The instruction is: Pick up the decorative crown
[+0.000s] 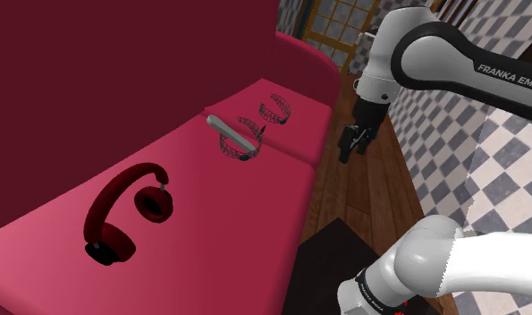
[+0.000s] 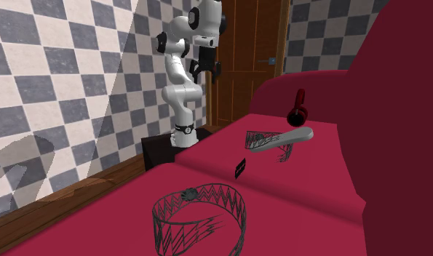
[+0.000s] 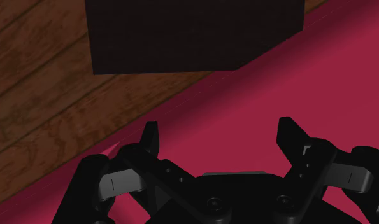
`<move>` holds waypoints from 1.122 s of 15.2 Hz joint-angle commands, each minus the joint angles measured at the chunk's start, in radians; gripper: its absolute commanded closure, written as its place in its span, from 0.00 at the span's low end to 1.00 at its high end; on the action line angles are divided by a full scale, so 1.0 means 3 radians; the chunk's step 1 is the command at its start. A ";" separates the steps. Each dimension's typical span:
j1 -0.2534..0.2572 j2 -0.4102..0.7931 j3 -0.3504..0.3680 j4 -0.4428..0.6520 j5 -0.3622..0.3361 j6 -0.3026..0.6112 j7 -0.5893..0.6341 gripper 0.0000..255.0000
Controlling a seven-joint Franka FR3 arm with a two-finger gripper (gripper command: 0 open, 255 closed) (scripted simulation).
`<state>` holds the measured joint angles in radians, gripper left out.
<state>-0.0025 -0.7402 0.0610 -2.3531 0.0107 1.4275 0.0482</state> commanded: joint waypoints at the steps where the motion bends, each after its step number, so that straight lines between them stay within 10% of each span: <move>1: 0.0000 0.0000 0.0000 0.0000 0.0000 0.0000 0.0000 0.00; 17: -0.0162 0.1925 0.0282 0.1032 -0.0210 0.1065 0.0702 0.00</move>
<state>-0.0469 -0.2036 0.1443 -2.0772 -0.0431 1.7365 0.2475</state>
